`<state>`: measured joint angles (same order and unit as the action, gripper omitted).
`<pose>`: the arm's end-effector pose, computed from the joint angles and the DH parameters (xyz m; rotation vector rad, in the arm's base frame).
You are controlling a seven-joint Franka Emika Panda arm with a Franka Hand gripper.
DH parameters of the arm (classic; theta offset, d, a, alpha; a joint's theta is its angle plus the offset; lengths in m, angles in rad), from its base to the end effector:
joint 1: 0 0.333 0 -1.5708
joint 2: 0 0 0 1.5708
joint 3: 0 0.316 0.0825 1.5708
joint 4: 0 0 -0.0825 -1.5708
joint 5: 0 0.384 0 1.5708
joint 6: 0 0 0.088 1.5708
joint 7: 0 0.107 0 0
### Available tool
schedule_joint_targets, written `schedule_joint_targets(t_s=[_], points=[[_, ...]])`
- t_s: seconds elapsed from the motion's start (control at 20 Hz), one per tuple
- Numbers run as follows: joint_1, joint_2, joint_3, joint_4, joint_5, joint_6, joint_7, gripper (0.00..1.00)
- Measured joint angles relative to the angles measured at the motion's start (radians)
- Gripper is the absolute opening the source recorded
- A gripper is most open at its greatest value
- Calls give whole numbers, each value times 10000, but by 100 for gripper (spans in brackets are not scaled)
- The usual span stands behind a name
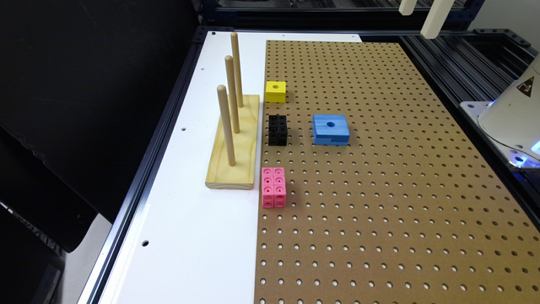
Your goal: Pick up pink block.
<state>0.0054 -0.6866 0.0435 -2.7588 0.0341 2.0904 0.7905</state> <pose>0.3295 0.0167 0.4119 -2.9042 1.1733 -0.0244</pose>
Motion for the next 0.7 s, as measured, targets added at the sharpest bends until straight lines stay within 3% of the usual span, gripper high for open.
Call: schedule_joint_targets(t_s=[0.2,0.35,0.5,0.7], points=[[95,81,249,16,204,250,162,100],[167,256,419,30,267,512,337,100],[167,460,493,113,313,707,359,100],[168,898,589,443,377,899,392,100]])
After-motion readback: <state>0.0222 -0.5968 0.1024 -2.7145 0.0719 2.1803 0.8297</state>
